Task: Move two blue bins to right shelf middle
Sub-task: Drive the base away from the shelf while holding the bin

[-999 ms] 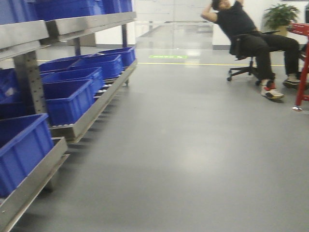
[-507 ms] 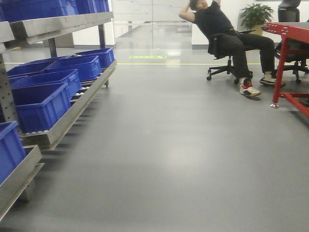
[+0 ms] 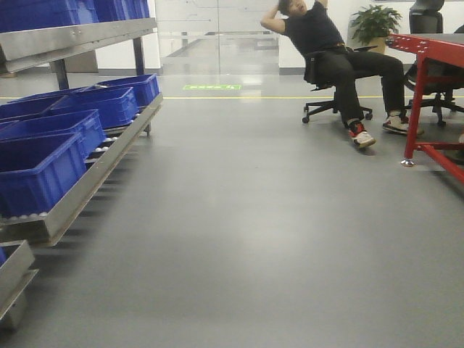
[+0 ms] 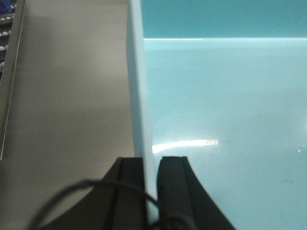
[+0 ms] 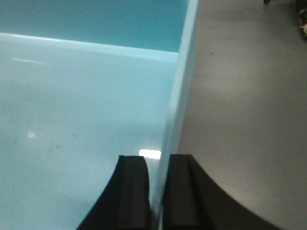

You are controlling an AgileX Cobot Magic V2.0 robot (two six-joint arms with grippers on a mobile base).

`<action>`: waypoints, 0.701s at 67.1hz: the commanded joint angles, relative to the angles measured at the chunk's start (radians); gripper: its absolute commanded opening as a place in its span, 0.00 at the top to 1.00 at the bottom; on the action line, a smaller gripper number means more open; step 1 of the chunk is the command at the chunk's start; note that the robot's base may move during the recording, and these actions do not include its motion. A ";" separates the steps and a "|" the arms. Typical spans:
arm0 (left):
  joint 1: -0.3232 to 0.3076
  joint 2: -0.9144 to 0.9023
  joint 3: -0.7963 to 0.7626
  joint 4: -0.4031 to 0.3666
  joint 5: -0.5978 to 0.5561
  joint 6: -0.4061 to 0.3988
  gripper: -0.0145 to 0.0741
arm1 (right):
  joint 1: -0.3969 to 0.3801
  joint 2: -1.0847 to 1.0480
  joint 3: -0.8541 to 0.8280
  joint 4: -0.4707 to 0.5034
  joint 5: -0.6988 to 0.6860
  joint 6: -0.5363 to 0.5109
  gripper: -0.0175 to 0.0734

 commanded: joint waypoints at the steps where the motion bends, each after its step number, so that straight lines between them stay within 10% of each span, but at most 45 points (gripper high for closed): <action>1: -0.002 -0.012 -0.010 -0.006 -0.058 0.007 0.96 | -0.003 -0.012 -0.011 0.003 -0.046 -0.019 0.97; 47: -0.002 -0.012 -0.010 -0.006 -0.058 0.007 0.96 | -0.003 -0.012 -0.011 0.003 -0.046 -0.019 0.97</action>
